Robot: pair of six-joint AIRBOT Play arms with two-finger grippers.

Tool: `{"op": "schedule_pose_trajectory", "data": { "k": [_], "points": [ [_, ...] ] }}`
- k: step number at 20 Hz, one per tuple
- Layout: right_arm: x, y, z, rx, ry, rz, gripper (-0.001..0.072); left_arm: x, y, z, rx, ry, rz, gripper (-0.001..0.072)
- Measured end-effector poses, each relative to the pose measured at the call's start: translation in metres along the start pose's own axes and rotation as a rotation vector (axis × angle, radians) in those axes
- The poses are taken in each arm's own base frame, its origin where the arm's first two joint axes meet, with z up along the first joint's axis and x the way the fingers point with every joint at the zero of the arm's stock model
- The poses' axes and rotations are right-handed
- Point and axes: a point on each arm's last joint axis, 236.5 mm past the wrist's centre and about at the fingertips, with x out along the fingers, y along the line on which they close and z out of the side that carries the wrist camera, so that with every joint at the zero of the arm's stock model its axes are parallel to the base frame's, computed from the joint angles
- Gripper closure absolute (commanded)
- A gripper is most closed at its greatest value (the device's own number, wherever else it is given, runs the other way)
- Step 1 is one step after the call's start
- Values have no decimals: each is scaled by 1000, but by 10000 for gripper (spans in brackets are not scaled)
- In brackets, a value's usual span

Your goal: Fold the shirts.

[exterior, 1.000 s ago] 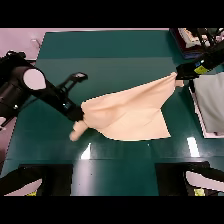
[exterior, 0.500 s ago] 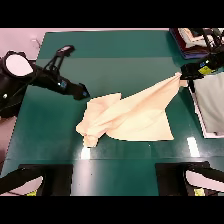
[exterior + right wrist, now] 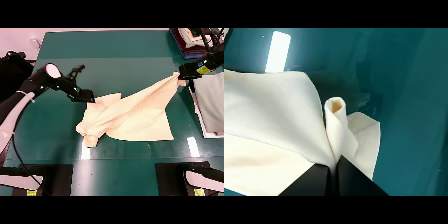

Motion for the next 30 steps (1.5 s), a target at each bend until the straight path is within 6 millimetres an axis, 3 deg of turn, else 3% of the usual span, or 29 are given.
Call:
{"op": "schedule_pose_trajectory", "data": {
  "k": [1, 3, 5, 8, 10, 13, 15, 16, 18, 21, 23, 25, 27, 30],
  "points": [
    [0, 0, 0, 0, 1, 0, 691, 6, -1, -1, -2, 11, -6, 72],
    [0, 0, -1, 0, 3, 0, 691, 13, -1, -4, -4, 28, -8, 464],
    [0, 0, -1, 0, 3, 0, 691, 14, -2, -7, -2, 41, -10, 681],
    [-3, 1, -1, -2, -5, 0, 690, -1, -11, -1, 30, 16, -6, 681],
    [-16, 2, 4, -8, -44, -5, 691, -36, -24, 18, 89, -72, 19, 681],
    [-67, 7, 22, -28, -201, -24, 691, -141, -62, 62, 225, -336, 94, 681],
    [-118, 13, 35, -48, -359, -44, 691, -245, -100, 78, 320, -585, 153, 682],
    [-146, 17, 39, -59, -441, -53, 691, -301, -120, 77, 361, -718, 181, 682],
    [-206, 26, 41, -81, -614, -72, 691, -403, -158, 55, 421, -961, 217, 682],
    [-283, 40, 28, -108, -826, -96, 691, -512, -195, -2, 468, -1248, 242, 683],
    [-318, 47, 14, -120, -928, -107, 691, -563, -207, -36, 475, -1403, 256, 683],
    [-339, 51, 3, -118, -992, -110, 691, -596, -214, -57, 479, -1513, 266, 684],
    [-351, 50, -3, -103, -1030, -121, 691, -615, -219, -69, 483, -1585, 269, 684],
    [-359, 45, -4, -83, -1039, -142, 691, -624, -219, -65, 481, -1625, 281, 684]
  ]
}}
